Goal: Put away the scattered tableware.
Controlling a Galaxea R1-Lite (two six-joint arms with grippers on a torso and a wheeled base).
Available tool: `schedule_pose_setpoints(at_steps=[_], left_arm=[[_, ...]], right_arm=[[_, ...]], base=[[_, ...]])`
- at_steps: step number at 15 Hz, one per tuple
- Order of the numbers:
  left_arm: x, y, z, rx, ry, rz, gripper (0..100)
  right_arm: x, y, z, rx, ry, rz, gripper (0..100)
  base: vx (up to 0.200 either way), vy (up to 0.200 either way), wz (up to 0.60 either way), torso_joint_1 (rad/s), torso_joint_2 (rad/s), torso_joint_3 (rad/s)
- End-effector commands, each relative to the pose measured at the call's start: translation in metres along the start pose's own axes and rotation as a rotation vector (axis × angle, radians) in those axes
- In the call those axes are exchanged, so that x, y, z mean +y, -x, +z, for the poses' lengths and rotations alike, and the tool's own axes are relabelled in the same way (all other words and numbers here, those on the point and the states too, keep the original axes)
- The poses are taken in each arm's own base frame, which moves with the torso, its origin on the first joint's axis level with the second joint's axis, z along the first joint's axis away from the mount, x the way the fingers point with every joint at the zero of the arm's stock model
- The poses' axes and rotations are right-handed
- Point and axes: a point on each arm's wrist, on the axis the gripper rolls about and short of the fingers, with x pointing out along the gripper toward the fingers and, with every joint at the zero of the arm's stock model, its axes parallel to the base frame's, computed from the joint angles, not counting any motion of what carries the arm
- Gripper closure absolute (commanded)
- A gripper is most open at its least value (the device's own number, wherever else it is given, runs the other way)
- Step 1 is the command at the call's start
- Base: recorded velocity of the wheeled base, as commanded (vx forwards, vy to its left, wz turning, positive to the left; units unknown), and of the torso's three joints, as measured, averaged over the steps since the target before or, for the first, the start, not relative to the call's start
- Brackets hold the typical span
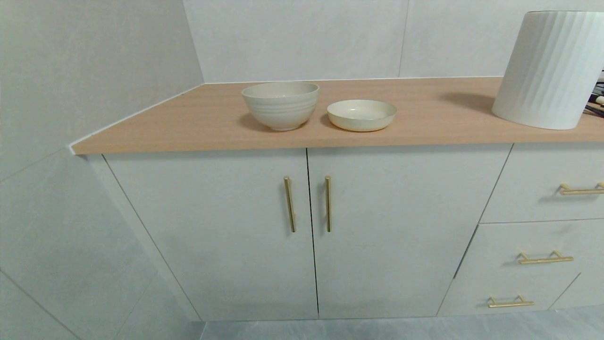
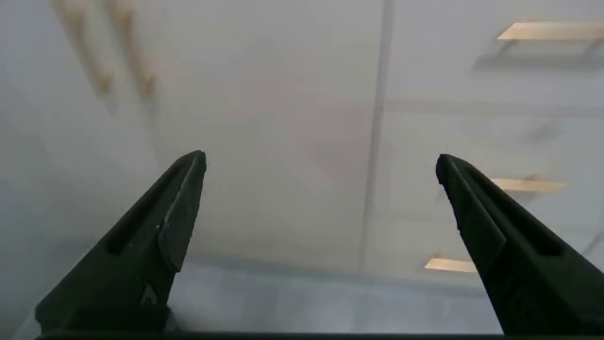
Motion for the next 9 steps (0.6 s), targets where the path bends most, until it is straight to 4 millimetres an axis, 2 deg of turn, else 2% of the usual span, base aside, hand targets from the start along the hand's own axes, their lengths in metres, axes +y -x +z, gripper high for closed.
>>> schedule_pose_setpoints(at_steps=[1,3,6,8,9], left_arm=[[0.0,0.0,0.0,0.002,0.0,0.0,0],[0.0,0.0,0.0,0.0,0.0,0.0,0],[0.0,0.0,0.0,0.0,0.0,0.0,0],[0.0,0.0,0.0,0.002,0.0,0.0,0],[0.0,0.0,0.0,0.002,0.001,0.0,0]], right_arm=[[0.0,-0.006,0.009,0.095,-0.019,0.042,0],[-0.002,-0.024,0.029,0.22,-0.047,0.068,0],[-0.005,-0.063,0.052,0.396,-0.081,0.154,0],[0.001,-0.088,0.061,0.452,-0.065,0.296,0],[0.003,-0.094,0.061,0.465,-0.061,0.324,0]], base=[[0.0,0.0,0.0,0.0,0.0,0.0],[0.0,0.0,0.0,0.0,0.0,0.0],[0.0,0.0,0.0,0.0,0.0,0.0],[0.0,0.0,0.0,0.0,0.0,0.0],[0.0,0.0,0.0,0.0,0.0,0.0]])
